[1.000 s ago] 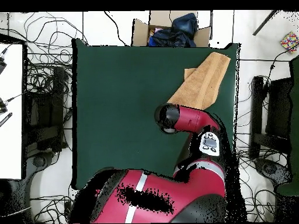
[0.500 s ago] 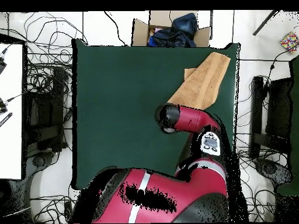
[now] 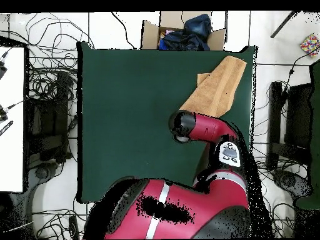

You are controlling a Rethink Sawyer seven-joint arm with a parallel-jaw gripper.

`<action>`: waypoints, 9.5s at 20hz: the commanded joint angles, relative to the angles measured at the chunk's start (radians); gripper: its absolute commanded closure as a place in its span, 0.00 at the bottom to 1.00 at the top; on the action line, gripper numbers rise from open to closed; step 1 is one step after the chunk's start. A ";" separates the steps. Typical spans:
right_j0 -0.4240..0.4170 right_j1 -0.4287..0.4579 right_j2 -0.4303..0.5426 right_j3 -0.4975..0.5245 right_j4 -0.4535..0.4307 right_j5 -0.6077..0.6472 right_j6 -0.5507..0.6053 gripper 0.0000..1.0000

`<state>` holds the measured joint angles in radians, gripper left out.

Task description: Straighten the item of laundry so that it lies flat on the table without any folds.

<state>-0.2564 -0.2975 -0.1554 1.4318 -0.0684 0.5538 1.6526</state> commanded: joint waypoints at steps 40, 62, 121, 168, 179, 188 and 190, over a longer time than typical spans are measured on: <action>-0.019 -0.003 0.117 0.098 -0.049 0.075 0.046 0.00; -0.015 -0.022 0.155 0.122 -0.072 -0.074 0.057 0.00; 0.069 0.025 -0.009 0.024 -0.095 -0.033 0.077 0.00; -0.038 0.106 0.114 -0.058 -0.095 0.059 0.024 1.00; 0.021 0.030 0.064 -0.011 -0.009 0.120 0.189 1.00; 0.066 -0.200 0.052 0.202 0.062 0.204 0.249 1.00; 0.081 -0.237 0.041 0.224 0.078 0.229 0.259 1.00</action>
<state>-0.2401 -0.4093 -0.1443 1.5082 -0.0893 0.6183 1.6526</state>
